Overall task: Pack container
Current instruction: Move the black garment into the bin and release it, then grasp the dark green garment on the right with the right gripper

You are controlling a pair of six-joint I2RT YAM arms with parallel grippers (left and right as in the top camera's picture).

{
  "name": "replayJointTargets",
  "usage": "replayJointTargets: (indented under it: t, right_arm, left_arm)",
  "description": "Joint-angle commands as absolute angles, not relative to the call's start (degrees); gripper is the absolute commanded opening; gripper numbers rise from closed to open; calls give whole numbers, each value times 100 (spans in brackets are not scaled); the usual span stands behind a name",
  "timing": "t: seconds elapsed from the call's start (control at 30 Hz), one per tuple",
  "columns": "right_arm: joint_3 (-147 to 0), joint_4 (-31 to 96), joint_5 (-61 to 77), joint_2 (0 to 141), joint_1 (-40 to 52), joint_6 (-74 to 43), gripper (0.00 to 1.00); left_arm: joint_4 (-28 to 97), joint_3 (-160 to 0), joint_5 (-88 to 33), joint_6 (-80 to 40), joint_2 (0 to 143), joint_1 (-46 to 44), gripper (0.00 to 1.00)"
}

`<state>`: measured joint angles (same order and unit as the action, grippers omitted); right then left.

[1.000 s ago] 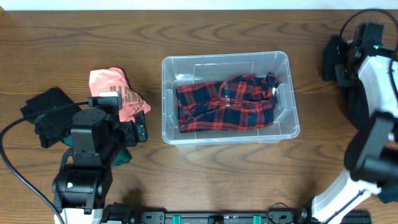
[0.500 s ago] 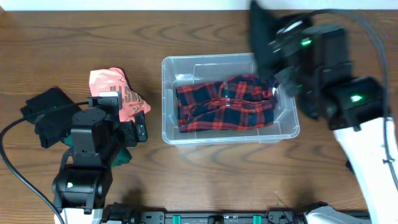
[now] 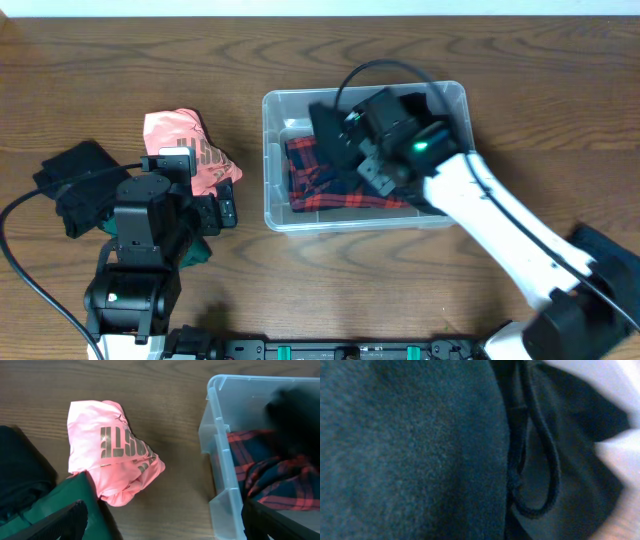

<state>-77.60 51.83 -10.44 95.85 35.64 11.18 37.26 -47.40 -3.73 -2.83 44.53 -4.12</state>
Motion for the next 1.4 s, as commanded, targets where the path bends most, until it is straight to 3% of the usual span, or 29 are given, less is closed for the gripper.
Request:
replayJointTargets:
  t: [0.0,0.03,0.07,0.1,0.13,0.17,0.33,0.47,0.73,0.93,1.07,1.37]
  right_arm:
    - [-7649,5076,-980,9898,3839,982,1]
    - [-7649,5046,-985,9961,3933,985,1]
    - [-7651,4995,-1039,9990,4049,987,9]
    - [-7662,4945,-1149,9988,4160,987,26]
    - [-7730,4954,-1385,9948,4287,987,69]
    - [-7793,4984,-1612,9911,4355,987,99]
    - [-8213,5017,-3671,9279,4504,34,99]
    - [-8324,5054,-3868,8414,3872,-1199,99]
    - [-8261,7140,-2399,6888,561,-5271,99]
    - [-7400,7422,-1925,6160,-1935,-5376,99]
    - [-6287,6751,-1608,6034,-3253,-4963,99]
    - [-4246,4362,-663,6777,-4646,-4488,99]
  left_arm:
    - [3728,-4873,-388,-311,4449,-381,98]
    - [3726,-4873,-388,-311,4449,-381,98]
    - [3726,-4873,-388,-311,4449,-381,98]
    - [3726,-4873,-388,-311,4449,-381,98]
    - [3726,-4873,-388,-311,4449,-381,98]
    - [3726,-4873,-388,-311,4449,-381,98]
    - [3723,-4873,-388,-311,4449,-381,98]
    - [3726,-4873,-388,-311,4449,-381,98]
    - [3726,-4873,-388,-311,4449,-381,98]
    - [3726,-4873,-388,-311,4449,-381,98]
    - [3726,-4873,-388,-314,4449,-381,98]
    - [3728,-4873,-388,-314,4449,-381,98]
